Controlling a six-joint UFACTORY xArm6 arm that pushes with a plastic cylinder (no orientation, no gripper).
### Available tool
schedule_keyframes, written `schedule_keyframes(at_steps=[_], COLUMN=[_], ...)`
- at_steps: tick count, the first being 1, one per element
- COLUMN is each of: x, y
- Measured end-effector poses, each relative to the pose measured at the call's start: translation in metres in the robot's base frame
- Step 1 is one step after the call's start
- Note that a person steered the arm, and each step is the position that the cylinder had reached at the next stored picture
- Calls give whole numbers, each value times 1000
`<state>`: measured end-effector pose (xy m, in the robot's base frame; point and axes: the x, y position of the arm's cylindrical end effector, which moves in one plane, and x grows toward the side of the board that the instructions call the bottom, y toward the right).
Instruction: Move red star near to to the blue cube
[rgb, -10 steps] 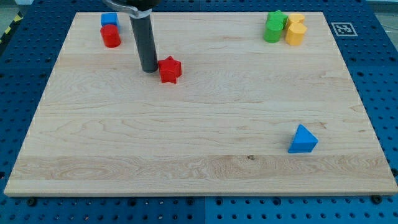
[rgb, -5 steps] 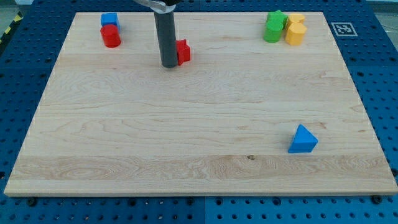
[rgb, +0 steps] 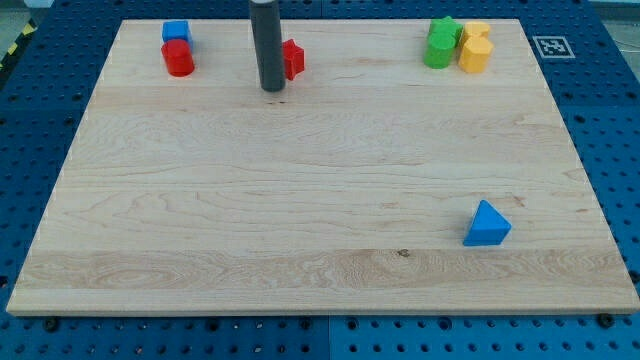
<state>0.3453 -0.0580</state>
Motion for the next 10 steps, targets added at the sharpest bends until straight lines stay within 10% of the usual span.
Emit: schedule_keyframes(at_steps=[10], x=[-79], y=[23])
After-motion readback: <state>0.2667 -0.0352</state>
